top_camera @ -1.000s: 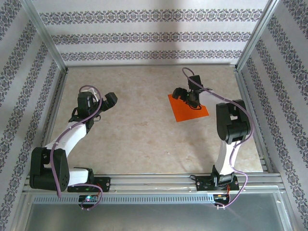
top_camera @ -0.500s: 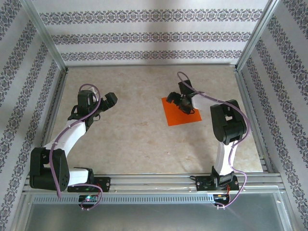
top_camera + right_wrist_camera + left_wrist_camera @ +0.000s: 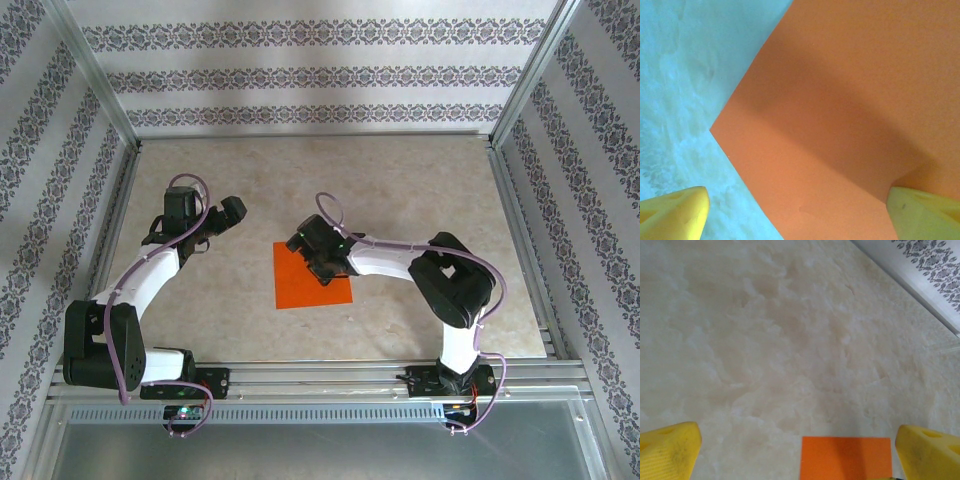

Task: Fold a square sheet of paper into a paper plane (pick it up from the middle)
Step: Move the square sheet of paper to the center of the table.

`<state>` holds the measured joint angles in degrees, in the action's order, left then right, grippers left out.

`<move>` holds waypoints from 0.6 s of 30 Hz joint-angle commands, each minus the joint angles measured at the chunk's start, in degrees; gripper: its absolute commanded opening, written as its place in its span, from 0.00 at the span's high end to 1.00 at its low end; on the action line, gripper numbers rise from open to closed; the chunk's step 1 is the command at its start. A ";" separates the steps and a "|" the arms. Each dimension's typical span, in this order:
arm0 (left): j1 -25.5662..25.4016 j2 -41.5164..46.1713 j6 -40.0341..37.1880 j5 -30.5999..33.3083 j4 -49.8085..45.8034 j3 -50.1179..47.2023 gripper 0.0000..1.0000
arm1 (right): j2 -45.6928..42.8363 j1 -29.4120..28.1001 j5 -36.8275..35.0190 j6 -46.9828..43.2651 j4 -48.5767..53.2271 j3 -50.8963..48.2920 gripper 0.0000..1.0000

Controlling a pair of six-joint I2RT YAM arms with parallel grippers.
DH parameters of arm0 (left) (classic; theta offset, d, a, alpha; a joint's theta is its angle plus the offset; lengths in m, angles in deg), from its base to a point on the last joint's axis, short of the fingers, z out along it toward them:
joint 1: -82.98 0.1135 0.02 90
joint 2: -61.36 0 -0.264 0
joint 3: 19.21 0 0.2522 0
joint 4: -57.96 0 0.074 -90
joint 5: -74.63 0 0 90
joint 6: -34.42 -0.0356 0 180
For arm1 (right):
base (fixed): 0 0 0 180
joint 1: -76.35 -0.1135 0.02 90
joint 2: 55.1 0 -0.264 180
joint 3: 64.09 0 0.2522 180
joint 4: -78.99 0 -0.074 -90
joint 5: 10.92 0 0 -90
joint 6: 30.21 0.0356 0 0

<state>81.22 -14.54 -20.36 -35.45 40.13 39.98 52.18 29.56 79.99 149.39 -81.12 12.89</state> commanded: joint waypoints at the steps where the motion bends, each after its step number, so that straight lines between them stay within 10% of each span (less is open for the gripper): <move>1: 0.48 -0.48 -0.15 -1.70 -4.52 2.44 0.00 | -0.05 0.77 -0.57 3.48 2.64 0.50 0.04; 7: -4.17 -2.01 -0.30 3.23 -15.12 6.92 0.00 | -10.87 3.46 -7.94 -9.36 7.46 -1.99 0.02; 18: -27.41 -10.23 9.43 16.63 -29.41 15.10 0.00 | -25.87 19.45 -11.66 -42.89 11.18 -12.53 0.02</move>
<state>58.18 -22.82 -17.01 -24.54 17.90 52.66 29.01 46.87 71.03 118.77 -72.84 3.05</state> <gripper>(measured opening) 0.995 0.982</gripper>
